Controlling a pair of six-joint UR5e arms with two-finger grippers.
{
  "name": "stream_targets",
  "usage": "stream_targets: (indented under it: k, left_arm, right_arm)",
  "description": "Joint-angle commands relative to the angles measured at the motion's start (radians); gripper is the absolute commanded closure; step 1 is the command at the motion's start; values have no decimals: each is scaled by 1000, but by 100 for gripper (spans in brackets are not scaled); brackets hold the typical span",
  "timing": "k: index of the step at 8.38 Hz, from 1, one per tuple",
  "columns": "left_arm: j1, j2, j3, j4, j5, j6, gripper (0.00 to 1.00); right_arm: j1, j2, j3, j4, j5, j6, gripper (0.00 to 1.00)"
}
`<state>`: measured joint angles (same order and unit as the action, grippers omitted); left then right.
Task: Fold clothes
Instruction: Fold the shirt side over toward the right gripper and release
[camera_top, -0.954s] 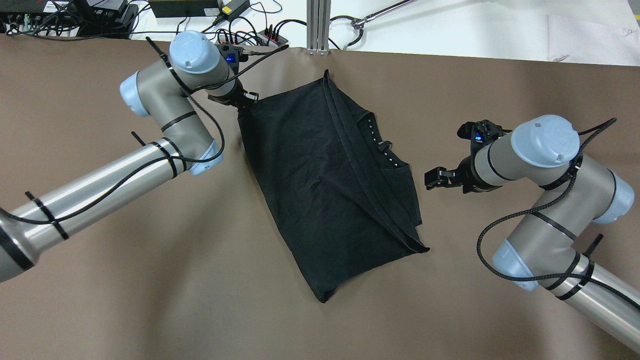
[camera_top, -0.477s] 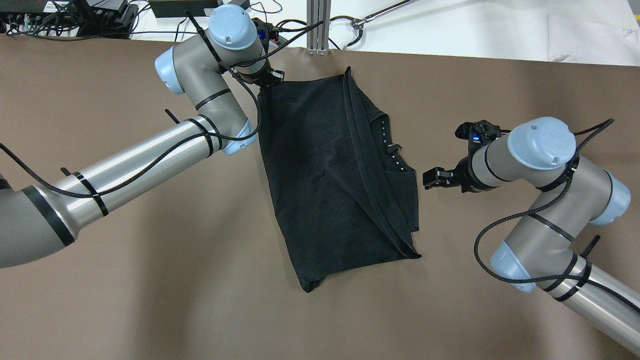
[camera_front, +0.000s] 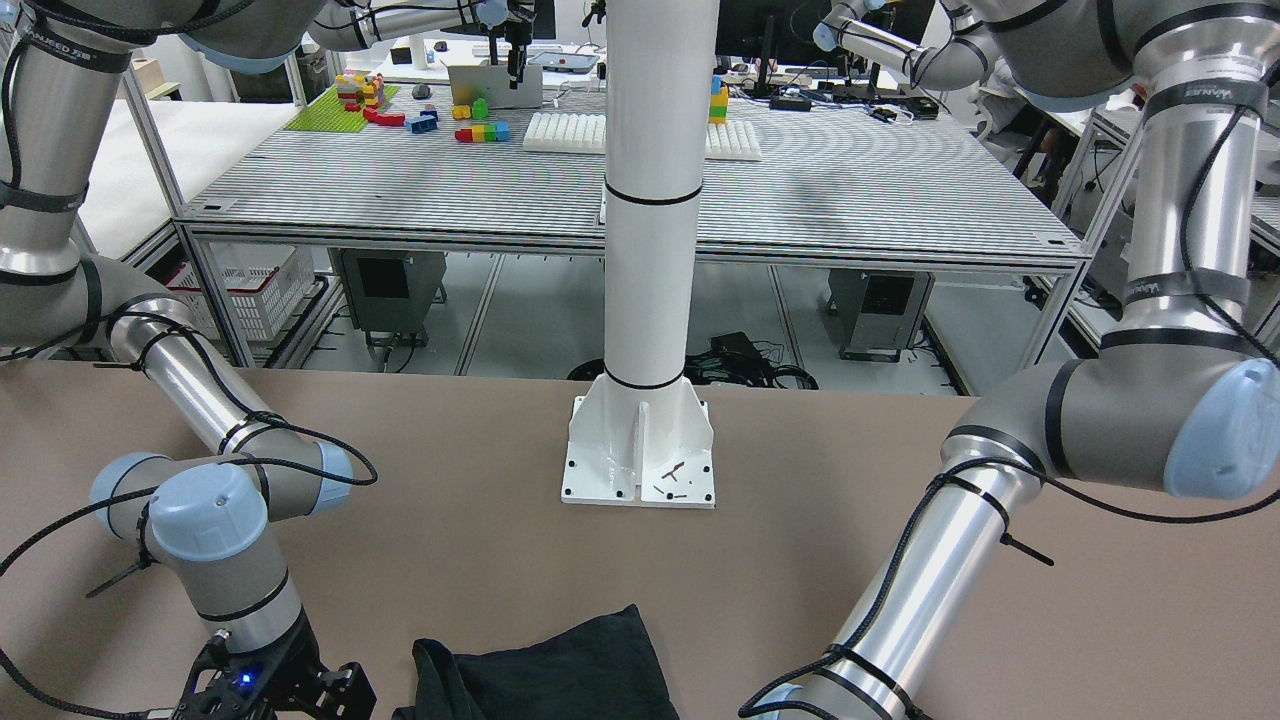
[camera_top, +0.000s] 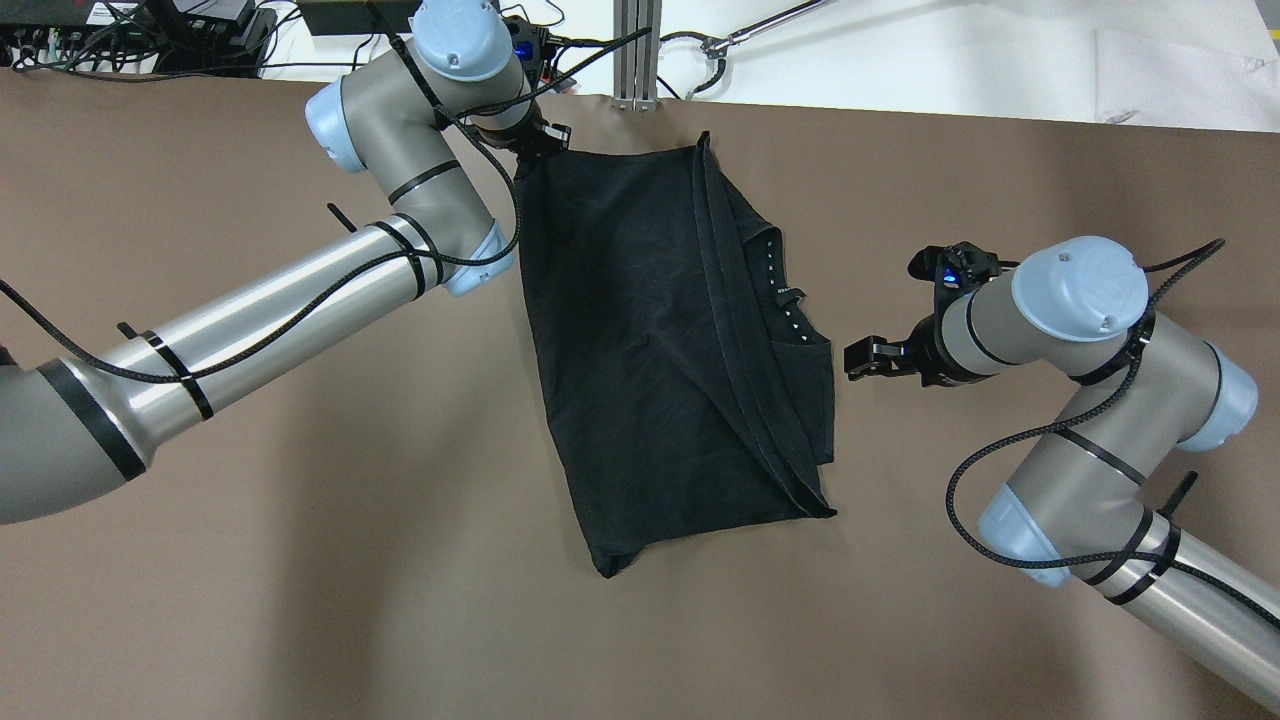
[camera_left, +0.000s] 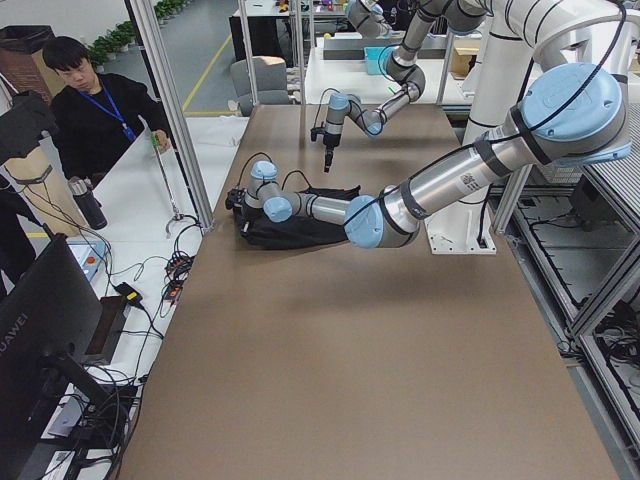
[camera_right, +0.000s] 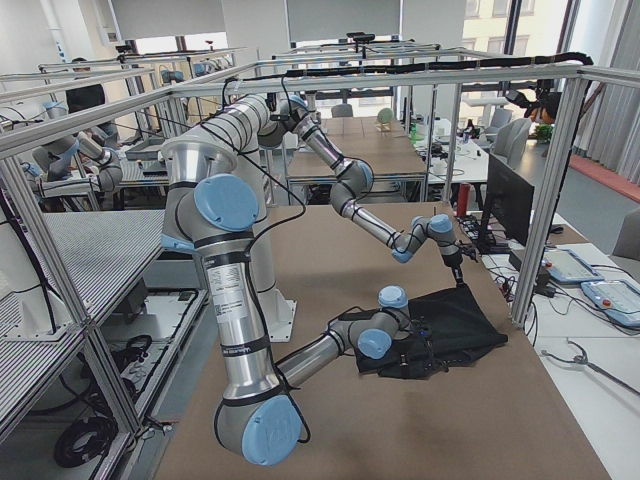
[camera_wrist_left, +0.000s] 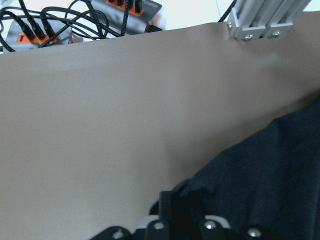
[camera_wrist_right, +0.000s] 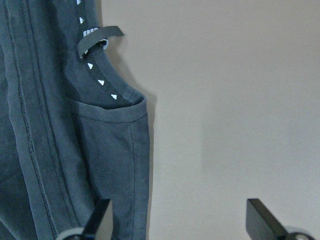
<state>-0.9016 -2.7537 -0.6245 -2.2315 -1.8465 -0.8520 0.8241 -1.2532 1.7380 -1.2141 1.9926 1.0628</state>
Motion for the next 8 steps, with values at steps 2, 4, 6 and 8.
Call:
stream_targets:
  k: [2,4,6,8]
  left_arm:
    - [-114,104,-183,32,-195,47,6]
    - [-99,135,-222,32,-191,38,6]
    - [-91,137,-221,32,-189,41,6]
    - [-89,137,-219,32,-189,45,6]
  right_arm:
    - [-28,3,-38,4,-67,60,9]
    - [-46,0,-61,22,-78,233,11]
    - [-116,-3,-119,190,-136,462,15]
    - [-178,1,-159,255,-222,539,23]
